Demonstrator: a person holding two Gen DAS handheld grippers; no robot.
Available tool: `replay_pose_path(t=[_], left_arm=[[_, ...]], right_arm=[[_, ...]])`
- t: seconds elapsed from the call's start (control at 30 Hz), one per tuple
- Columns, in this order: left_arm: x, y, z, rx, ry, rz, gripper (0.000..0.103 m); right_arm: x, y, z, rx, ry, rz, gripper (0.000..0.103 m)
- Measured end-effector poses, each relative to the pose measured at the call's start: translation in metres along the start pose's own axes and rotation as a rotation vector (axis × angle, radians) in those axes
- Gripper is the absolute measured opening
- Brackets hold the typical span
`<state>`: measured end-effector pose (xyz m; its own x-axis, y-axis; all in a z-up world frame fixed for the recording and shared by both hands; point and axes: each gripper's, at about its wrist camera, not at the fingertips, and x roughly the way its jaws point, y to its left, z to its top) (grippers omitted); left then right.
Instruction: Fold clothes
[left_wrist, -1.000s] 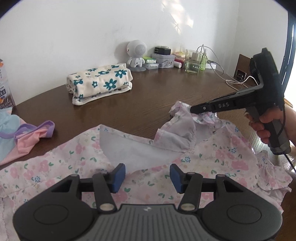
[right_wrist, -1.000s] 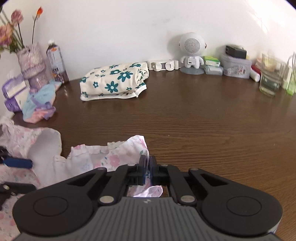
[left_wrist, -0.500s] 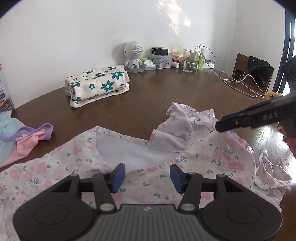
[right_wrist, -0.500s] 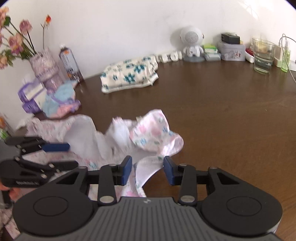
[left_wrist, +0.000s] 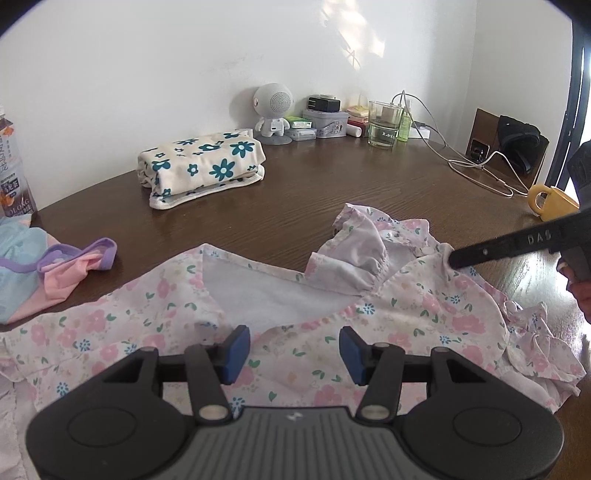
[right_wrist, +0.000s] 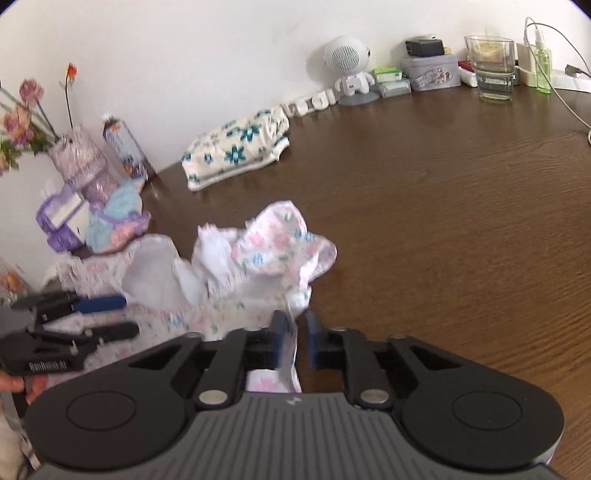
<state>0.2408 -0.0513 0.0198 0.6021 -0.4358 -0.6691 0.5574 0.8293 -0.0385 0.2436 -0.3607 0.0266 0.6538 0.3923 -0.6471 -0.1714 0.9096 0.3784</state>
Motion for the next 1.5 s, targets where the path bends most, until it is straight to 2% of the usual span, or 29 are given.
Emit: replay_pose_path(t=[0.13,0.23,0.27,0.3,0.37,0.4,0.5,0.7,0.8,0.9,1.03,1.1,1.23,1.3,1.47,1.5], left_arm=[[-0.002,-0.001,0.001,0.005,-0.006,-0.002,0.052],[-0.003,-0.001,0.001,0.008,-0.008,-0.006,0.052],[-0.003,-0.001,0.001,0.008,-0.007,-0.006,0.052],[-0.003,-0.001,0.001,0.008,-0.005,-0.006,0.052],[-0.002,-0.002,0.001,0.016,0.0,-0.001,0.052],[-0.002,-0.002,0.0,0.022,0.002,0.002,0.052],[0.001,-0.004,-0.001,0.031,0.011,0.014,0.052],[0.006,-0.004,-0.004,0.03,0.023,0.032,0.053],[0.007,-0.003,-0.005,0.03,0.021,0.033,0.053],[0.006,-0.002,-0.003,0.027,0.023,0.032,0.053],[-0.004,-0.003,-0.002,0.033,0.001,0.026,0.053],[-0.012,-0.003,-0.005,0.036,-0.009,0.023,0.054],[-0.03,-0.001,-0.018,0.017,-0.005,0.032,0.055],[-0.039,0.001,-0.027,0.002,-0.001,0.055,0.056],[-0.058,0.007,-0.046,-0.054,0.001,0.086,0.057],[-0.059,0.008,-0.05,-0.064,0.004,0.089,0.057]], right_arm=[[0.008,0.001,0.017,0.017,-0.011,0.018,0.033],[0.023,0.008,0.024,-0.029,0.026,-0.041,0.032],[0.028,0.011,0.025,-0.043,0.039,-0.051,0.026],[0.03,0.011,0.025,-0.044,0.041,-0.047,0.011],[0.034,0.013,0.026,-0.045,0.043,-0.039,0.002],[0.032,0.01,0.027,-0.019,0.017,-0.031,0.001],[0.028,-0.001,0.028,0.061,-0.061,-0.02,0.001],[0.039,-0.014,0.022,0.099,-0.033,-0.041,0.001],[0.032,-0.017,0.019,0.104,-0.035,-0.031,0.012],[0.009,-0.013,0.008,0.076,-0.055,-0.017,0.027],[-0.022,0.002,-0.019,-0.05,-0.024,-0.053,0.028],[-0.031,0.009,-0.036,-0.104,0.002,-0.076,0.032],[-0.043,0.016,-0.062,-0.121,0.016,-0.098,0.032],[-0.047,0.017,-0.07,-0.113,-0.002,-0.11,0.036],[-0.053,0.022,-0.082,-0.156,-0.021,-0.13,0.035],[-0.053,0.025,-0.083,-0.179,-0.013,-0.132,0.022]])
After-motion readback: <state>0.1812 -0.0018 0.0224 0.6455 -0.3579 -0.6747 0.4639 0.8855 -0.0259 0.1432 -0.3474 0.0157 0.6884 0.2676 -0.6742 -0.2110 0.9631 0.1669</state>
